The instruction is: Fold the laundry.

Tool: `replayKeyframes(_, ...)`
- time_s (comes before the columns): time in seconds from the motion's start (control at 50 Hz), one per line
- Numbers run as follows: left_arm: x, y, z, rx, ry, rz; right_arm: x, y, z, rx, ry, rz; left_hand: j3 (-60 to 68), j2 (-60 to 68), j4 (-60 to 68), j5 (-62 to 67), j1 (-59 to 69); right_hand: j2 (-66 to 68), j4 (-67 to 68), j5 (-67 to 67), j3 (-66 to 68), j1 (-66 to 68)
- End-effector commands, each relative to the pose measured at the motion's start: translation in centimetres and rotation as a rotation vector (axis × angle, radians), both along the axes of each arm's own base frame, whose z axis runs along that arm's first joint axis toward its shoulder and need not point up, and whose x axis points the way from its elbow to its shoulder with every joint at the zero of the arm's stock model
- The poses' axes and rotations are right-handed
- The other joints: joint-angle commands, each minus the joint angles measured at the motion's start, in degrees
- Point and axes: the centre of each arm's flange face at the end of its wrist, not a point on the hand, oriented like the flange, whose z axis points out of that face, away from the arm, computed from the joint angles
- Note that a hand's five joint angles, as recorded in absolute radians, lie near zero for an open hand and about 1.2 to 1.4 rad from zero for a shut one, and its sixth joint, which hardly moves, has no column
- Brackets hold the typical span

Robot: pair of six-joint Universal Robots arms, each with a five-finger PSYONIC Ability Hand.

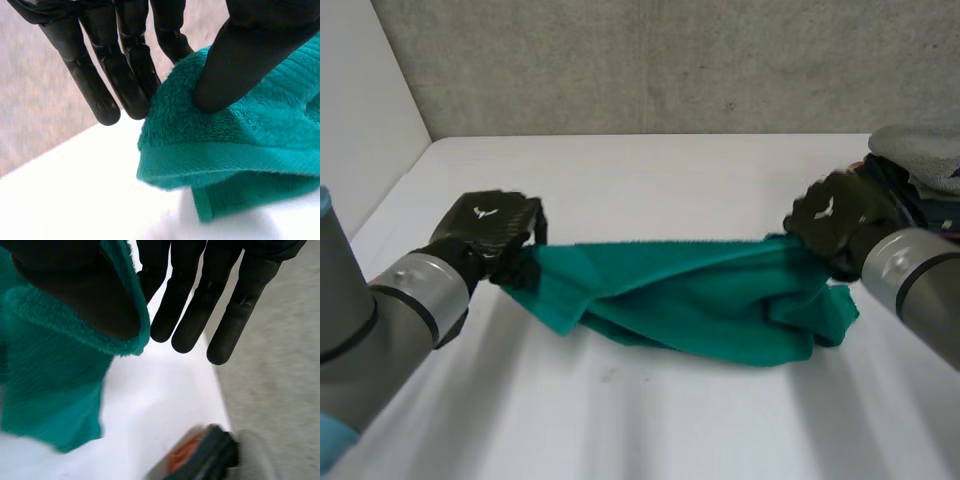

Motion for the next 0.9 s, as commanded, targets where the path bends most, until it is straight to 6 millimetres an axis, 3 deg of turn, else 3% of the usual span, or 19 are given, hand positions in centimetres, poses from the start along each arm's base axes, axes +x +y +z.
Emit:
replayKeyframes(0.02,-0.8,-5.0,-2.8,-0.011,0.000,0.027,1.9,-2.5,-2.1,0.018,0.028,0.004,11.7,11.5,11.4,14.4,13.9,12.3,11.2,11.3,11.6,15.8)
replayKeyframes(0.1,-2.9,-8.5,0.7,-0.213,0.079,0.012,3.9,-6.5,1.3,-0.184,-0.118,-0.066,11.7,11.5,11.4,14.4,13.9,12.3,11.2,11.3,11.6,15.8)
replayKeyframes(0.16,-4.0,-10.9,5.9,-0.453,0.192,0.011,5.2,-9.1,5.9,-0.424,-0.293,-0.079,11.7,11.5,11.4,14.4,13.9,12.3,11.2,11.3,11.6,15.8)
replayKeyframes(0.18,-4.5,-11.5,8.4,-0.579,0.247,0.007,5.4,-9.5,7.1,-0.482,-0.334,-0.076,11.7,11.5,11.4,14.4,13.9,12.3,11.2,11.3,11.6,15.8)
replayKeyframes(0.22,-4.8,-11.8,10.7,-0.706,0.300,0.004,5.7,-10.1,10.0,-0.653,-0.430,-0.066,11.7,11.5,11.4,14.4,13.9,12.3,11.2,11.3,11.6,15.8)
replayKeyframes(0.3,-5.1,-10.4,15.7,-0.957,0.417,0.000,5.5,-9.8,13.5,-0.863,-0.540,-0.053,11.7,11.5,11.4,14.4,13.9,12.3,11.2,11.3,11.6,15.8)
replayKeyframes(0.34,-4.4,-9.8,17.3,-1.016,0.447,0.027,5.2,-9.6,13.9,-0.907,-0.563,-0.055,11.7,11.5,11.4,14.4,13.9,12.3,11.2,11.3,11.6,15.8)
replayKeyframes(0.4,-4.0,-9.3,16.6,-0.981,0.435,0.042,5.3,-8.8,12.7,-0.885,-0.550,-0.038,11.7,11.5,11.4,14.4,13.9,12.3,11.2,11.3,11.6,15.8)
replayKeyframes(0.46,-4.1,-9.0,13.5,-0.870,0.386,0.038,5.1,-7.9,10.1,-0.799,-0.504,-0.021,11.7,11.5,11.4,14.4,13.9,12.3,11.2,11.3,11.6,15.8)
replayKeyframes(0.5,-3.9,-8.7,10.3,-0.766,0.336,0.037,4.9,-7.3,8.7,-0.743,-0.475,-0.022,11.7,11.5,11.4,14.4,13.9,12.3,11.2,11.3,11.6,15.8)
replayKeyframes(0.52,-3.8,-8.6,9.3,-0.735,0.321,0.038,4.6,-6.5,6.8,-0.664,-0.436,-0.021,11.7,11.5,11.4,14.4,13.9,12.3,11.2,11.3,11.6,15.8)
replayKeyframes(0.58,-3.4,-7.8,5.4,-0.617,0.268,0.038,4.1,-5.1,3.5,-0.528,-0.380,-0.020,11.7,11.5,11.4,14.4,13.9,12.3,11.2,11.3,11.6,15.8)
replayKeyframes(0.6,-3.3,-7.6,4.5,-0.591,0.254,0.037,3.8,-4.0,1.1,-0.429,-0.341,-0.015,11.7,11.5,11.4,14.4,13.9,12.3,11.2,11.3,11.6,15.8)
replayKeyframes(0.66,-2.8,-6.5,0.9,-0.492,0.203,0.033,3.7,-1.6,-2.4,-0.269,-0.295,-0.001,11.7,11.5,11.4,14.4,13.9,12.3,11.2,11.3,11.6,15.8)
replayKeyframes(0.68,-2.7,-6.2,0.2,-0.471,0.193,0.032,3.8,0.2,-4.2,-0.169,-0.277,0.014,11.7,11.5,11.4,14.4,13.9,12.3,11.2,11.3,11.6,15.8)
replayKeyframes(0.74,-2.2,-5.4,-1.9,-0.406,0.165,0.033,4.0,3.2,-6.7,0.021,-0.273,0.022,11.7,11.5,11.4,14.4,13.9,12.3,11.2,11.3,11.6,15.8)
replayKeyframes(0.82,-1.8,-4.6,-3.6,-0.350,0.140,0.036,3.8,4.5,-7.7,0.180,-0.308,-0.003,11.7,11.5,11.4,14.4,13.9,12.3,11.2,11.3,11.6,15.8)
replayKeyframes(0.88,-1.4,-4.3,-4.5,-0.311,0.121,0.042,4.1,4.6,-7.3,0.220,-0.341,0.006,11.7,11.5,11.4,14.4,13.9,12.3,11.2,11.3,11.6,15.8)
replayKeyframes(0.9,-1.4,-4.2,-4.6,-0.303,0.117,0.042,4.4,4.5,-6.9,0.240,-0.360,0.022,11.7,11.5,11.4,14.4,13.9,0.2,-0.9,-0.8,-0.5,3.7)
